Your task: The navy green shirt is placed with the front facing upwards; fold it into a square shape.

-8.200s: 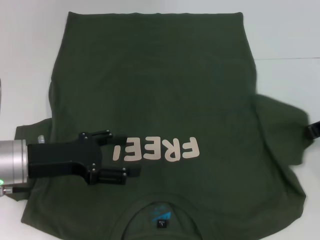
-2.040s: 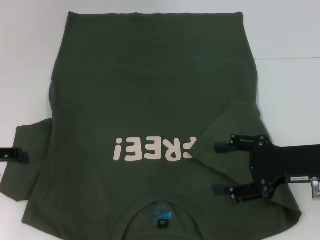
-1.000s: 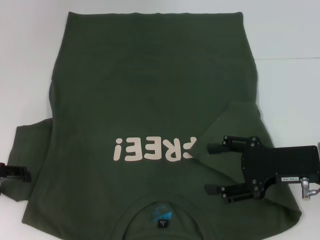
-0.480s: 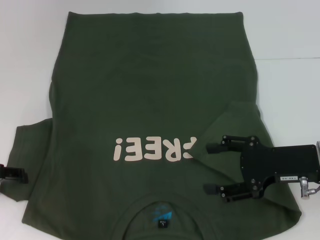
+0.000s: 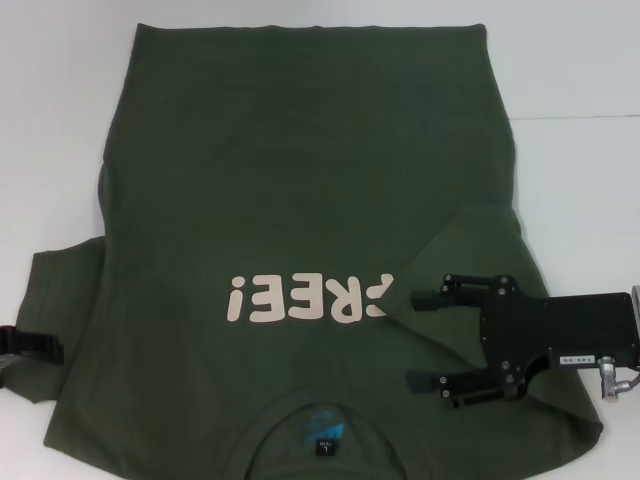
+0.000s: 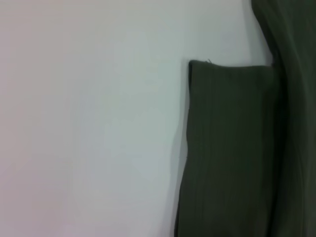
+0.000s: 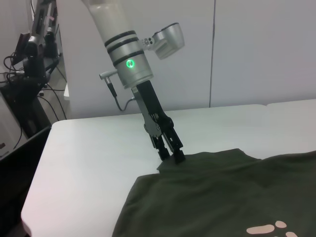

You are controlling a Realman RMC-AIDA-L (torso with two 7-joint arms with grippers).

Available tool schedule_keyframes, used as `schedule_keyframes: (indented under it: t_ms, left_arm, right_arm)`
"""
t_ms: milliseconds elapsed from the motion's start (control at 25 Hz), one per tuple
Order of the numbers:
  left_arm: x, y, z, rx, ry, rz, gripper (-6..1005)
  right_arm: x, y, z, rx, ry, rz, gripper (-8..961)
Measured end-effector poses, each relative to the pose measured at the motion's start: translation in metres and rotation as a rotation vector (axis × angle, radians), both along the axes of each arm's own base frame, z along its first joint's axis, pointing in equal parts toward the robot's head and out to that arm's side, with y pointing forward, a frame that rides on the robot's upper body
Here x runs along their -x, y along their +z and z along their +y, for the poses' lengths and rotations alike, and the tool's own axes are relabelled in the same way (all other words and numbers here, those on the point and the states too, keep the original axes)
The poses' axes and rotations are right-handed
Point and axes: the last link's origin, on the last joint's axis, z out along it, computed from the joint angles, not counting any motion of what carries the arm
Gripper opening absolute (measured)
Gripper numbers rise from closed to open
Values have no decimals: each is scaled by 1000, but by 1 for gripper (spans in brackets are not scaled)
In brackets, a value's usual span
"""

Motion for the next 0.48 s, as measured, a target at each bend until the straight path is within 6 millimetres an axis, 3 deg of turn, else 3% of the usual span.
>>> schedule_keyframes:
  t_ms: [480]
  left_arm:
    - [-7, -4, 8, 8, -25, -12, 856]
  right_arm:
    - [0, -1, 0, 4, -6, 1, 900]
